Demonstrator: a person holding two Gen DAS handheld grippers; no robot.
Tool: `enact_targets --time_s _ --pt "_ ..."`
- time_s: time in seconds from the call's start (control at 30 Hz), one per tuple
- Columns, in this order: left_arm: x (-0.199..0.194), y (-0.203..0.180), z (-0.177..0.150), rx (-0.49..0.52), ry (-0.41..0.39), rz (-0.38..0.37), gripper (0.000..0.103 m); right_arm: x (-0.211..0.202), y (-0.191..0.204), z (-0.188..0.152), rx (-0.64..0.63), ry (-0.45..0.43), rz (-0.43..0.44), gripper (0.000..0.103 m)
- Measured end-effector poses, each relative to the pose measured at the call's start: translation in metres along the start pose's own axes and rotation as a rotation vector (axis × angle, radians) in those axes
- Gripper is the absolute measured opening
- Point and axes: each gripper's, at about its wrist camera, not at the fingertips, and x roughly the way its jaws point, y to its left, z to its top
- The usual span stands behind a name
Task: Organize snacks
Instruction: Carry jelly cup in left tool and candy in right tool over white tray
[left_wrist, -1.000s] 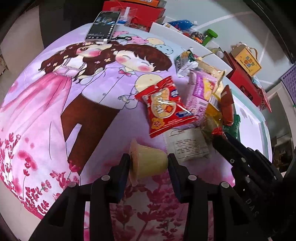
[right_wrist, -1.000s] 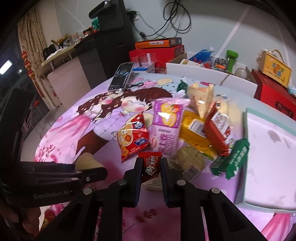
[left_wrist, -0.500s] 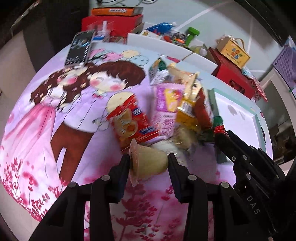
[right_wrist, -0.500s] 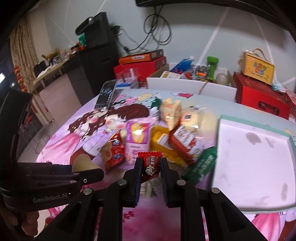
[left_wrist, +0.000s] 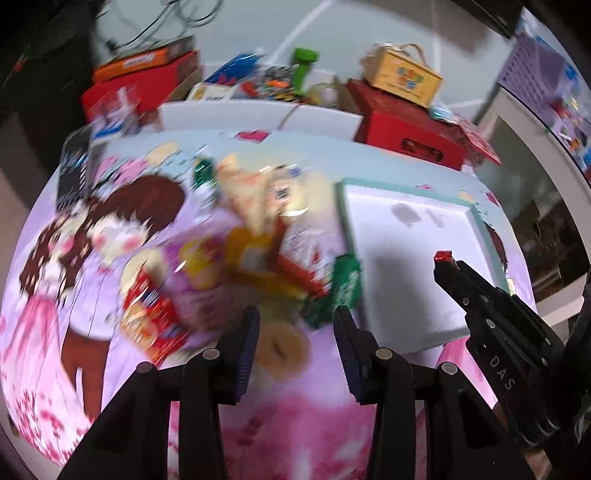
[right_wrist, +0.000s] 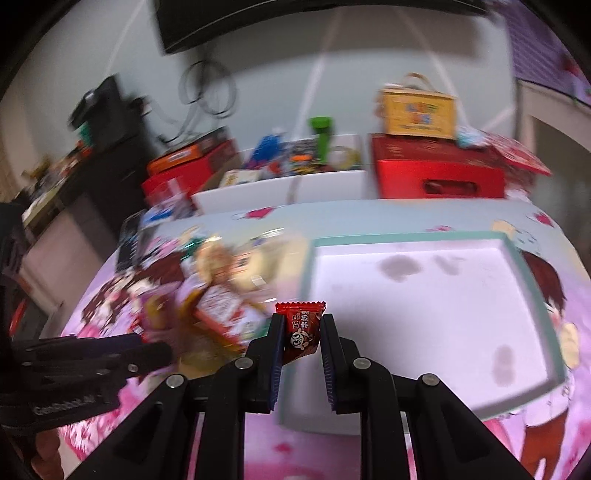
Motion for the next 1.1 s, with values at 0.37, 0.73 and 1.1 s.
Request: enact_targets --time_s 0.37,0.73,1.1 --pt "0.031 -0.017 -0.006 -0.017 0.082 0.000 0.043 0.000 -0.058 -0.002 0.139 0.048 -0.111 0.021" --pt "0.073 -0.039 -0.033 0.120 0.173 0.006 0.044 -0.001 -0.068 -0.008 0.167 0.078 -0.123 0.021" --pt "0.097 -0.049 -0.041 0.216 0.202 -0.005 0.050 0.000 -0.063 -0.009 0.155 0.087 -0.120 0.021"
